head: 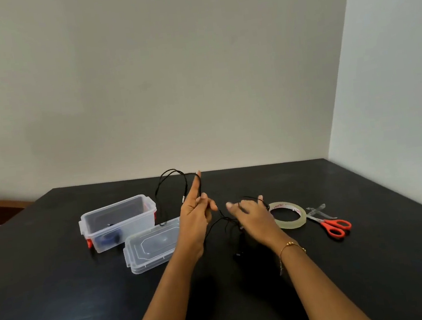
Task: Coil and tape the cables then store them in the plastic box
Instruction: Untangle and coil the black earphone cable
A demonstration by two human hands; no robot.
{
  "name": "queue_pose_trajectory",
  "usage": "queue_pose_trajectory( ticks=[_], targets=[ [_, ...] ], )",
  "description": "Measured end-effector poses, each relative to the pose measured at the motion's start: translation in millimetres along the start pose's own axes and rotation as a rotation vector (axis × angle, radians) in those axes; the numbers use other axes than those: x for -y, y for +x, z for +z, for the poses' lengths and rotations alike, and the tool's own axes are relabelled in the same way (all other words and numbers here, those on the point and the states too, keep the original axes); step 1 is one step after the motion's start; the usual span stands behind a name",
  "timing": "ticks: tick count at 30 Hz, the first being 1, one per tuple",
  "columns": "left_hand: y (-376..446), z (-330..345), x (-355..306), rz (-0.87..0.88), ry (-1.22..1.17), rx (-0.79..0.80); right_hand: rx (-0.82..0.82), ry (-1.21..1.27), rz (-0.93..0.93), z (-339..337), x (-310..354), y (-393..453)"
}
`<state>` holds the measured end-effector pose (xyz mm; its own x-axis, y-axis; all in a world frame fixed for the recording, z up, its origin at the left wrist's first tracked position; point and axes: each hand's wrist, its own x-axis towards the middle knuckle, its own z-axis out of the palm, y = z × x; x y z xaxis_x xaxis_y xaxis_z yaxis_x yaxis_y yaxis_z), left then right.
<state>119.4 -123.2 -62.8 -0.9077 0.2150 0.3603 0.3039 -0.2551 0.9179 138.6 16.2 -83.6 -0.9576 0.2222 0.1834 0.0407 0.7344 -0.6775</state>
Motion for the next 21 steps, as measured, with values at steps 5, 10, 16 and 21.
queue_pose_trajectory(
  ticks=[5, 10, 16, 21],
  targets=[
    [-2, 3, -3, 0.007, 0.008, 0.074, -0.241, 0.016, 0.156, -13, -3, -4],
    [-2, 5, 1, 0.019, 0.062, 0.097, -0.388, -0.084, -0.063, -3, 7, -5],
    [-1, 8, 16, 0.130, 0.507, 0.192, -0.139, 1.022, 0.153, -3, 31, -6],
    [-8, 12, 13, 0.048, 0.364, 0.198, -0.191, 0.935, 0.122, 1, 28, -7]
  ],
)
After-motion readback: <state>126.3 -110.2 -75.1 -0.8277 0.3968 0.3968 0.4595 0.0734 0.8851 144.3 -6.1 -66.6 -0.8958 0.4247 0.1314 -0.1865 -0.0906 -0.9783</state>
